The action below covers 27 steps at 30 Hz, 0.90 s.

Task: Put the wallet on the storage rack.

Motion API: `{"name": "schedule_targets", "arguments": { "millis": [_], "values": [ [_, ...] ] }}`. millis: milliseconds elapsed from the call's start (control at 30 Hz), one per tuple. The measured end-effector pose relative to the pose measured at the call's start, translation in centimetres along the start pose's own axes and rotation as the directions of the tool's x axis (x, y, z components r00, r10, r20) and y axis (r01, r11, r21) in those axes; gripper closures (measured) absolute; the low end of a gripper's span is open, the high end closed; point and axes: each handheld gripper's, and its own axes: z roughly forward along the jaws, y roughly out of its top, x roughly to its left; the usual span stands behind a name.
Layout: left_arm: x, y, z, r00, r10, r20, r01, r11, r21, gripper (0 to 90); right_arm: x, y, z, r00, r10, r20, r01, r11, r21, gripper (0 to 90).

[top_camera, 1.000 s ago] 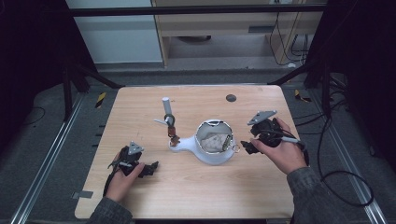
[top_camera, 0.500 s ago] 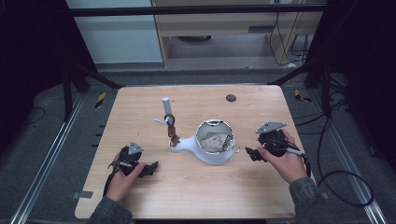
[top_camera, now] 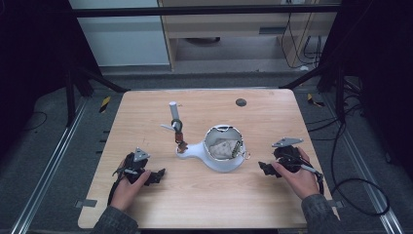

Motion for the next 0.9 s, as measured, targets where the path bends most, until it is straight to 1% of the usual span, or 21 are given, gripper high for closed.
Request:
{"name": "schedule_targets", "arguments": {
  "millis": [33, 133, 200, 233, 300, 367, 433, 500, 567, 633, 900],
  "values": [
    [0.0, 0.0, 0.0, 1.0, -0.001, 0.0, 0.001, 1.0, -0.001, 0.0, -0.2, -0.4, 0.4, 0.9998, 0.019, 0.007, -0.019, 1.0, 0.005, 5.0],
    [0.0, 0.0, 0.0, 1.0, 0.0, 0.0, 0.0, 1.0, 0.0, 0.0, -0.3, -0.8, 0.7, 0.9996, 0.027, 0.008, -0.027, 1.0, 0.004, 4.9],
    [0.0, 0.0, 0.0, 1.0, 0.0, 0.0, 0.0, 1.0, 0.0, 0.0, -0.5, -1.2, 1.0, 0.9989, 0.045, 0.01, -0.045, 0.999, -0.001, 4.9],
    [0.0, 0.0, 0.0, 1.0, 0.0, 0.0, 0.0, 1.0, 0.0, 0.0, -0.6, -1.4, 1.4, 0.9984, 0.056, 0.011, -0.056, 0.998, 0.006, 5.0],
    [0.0, 0.0, 0.0, 1.0, -0.001, 0.0, 0.001, 1.0, 0.0, 0.0, -0.6, -1.5, 1.5, 0.998, 0.061, 0.015, -0.061, 0.998, 0.012, 5.0],
    [0.0, 0.0, 0.0, 1.0, -0.001, 0.0, 0.001, 1.0, 0.0, 0.0, -0.7, -1.6, 1.7, 0.9971, 0.074, 0.019, -0.074, 0.997, 0.008, 5.2],
    [0.0, 0.0, 0.0, 1.0, 0.0, 0.0, 0.0, 1.0, 0.0, 0.0, -0.9, -1.6, 1.9, 0.9963, 0.085, 0.014, -0.085, 0.996, -0.012, 5.0],
    [0.0, 0.0, 0.0, 1.0, -0.001, 0.0, 0.001, 1.0, 0.0, 0.0, -0.9, -1.5, 1.9, 0.9958, 0.09, 0.016, -0.09, 0.996, -0.014, 5.1],
    [0.0, 0.0, 0.0, 1.0, -0.001, -0.001, 0.001, 1.0, -0.001, 0.0, -1.0, -1.6, 2.2, 0.9954, 0.092, 0.029, -0.091, 0.996, -0.016, 5.1],
    [0.0, 0.0, 0.0, 1.0, -0.001, 0.0, 0.001, 1.0, -0.001, 0.0, -1.0, -1.6, 2.4, 0.9943, 0.103, 0.028, -0.102, 0.995, -0.015, 5.0],
    [0.0, 0.0, 0.0, 1.0, -0.001, -0.001, 0.001, 1.0, 0.0, 0.0, -1.1, -1.9, 3.0, 0.9929, 0.114, 0.034, -0.113, 0.994, -0.006, 4.9]
  ]
}}
